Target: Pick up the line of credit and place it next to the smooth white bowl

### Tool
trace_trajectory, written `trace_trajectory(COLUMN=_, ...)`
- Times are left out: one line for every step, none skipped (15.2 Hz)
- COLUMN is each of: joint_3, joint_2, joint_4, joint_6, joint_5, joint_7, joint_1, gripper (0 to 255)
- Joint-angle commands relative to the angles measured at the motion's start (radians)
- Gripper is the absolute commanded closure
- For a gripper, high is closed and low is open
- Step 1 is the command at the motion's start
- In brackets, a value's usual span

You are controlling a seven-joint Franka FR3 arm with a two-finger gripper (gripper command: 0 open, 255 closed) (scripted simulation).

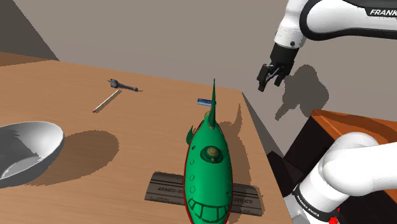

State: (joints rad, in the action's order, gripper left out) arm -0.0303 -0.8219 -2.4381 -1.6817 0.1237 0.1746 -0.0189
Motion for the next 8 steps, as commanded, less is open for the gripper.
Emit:
trace_trajectory(joint_3=0.0, joint_2=0.0, joint_4=0.0, joint_6=0.0, joint_5=0.0, joint_7=0.0, joint_1=0.0, gripper=0)
trace_trajectory(joint_3=0.019, joint_2=0.007, joint_4=-0.02, joint_6=-0.056, joint_5=-0.004, joint_7=-0.04, joint_1=-0.017, gripper=0)
trace_trajectory(joint_3=0.038, joint_2=0.016, joint_4=-0.039, joint_6=-0.113, joint_5=-0.008, joint_7=-0.08, joint_1=-0.036, gripper=0)
trace_trajectory(joint_3=0.057, joint_2=0.027, joint_4=-0.056, joint_6=-0.168, joint_5=-0.014, joint_7=-0.121, joint_1=-0.055, gripper=0)
trace_trajectory(joint_3=0.076, joint_2=0.04, joint_4=-0.071, joint_6=-0.223, joint_5=-0.022, joint_7=-0.164, joint_1=-0.074, gripper=0)
trace_trajectory(joint_3=0.096, joint_2=0.054, joint_4=-0.085, joint_6=-0.278, joint_5=-0.03, joint_7=-0.206, joint_1=-0.095, gripper=0)
trace_trajectory(joint_3=0.116, joint_2=0.07, joint_4=-0.096, joint_6=-0.331, joint_5=-0.04, joint_7=-0.251, joint_1=-0.118, gripper=0)
trace_trajectory(joint_3=0.137, joint_2=0.087, joint_4=-0.106, joint_6=-0.384, joint_5=-0.051, joint_7=-0.296, joint_1=-0.141, gripper=0)
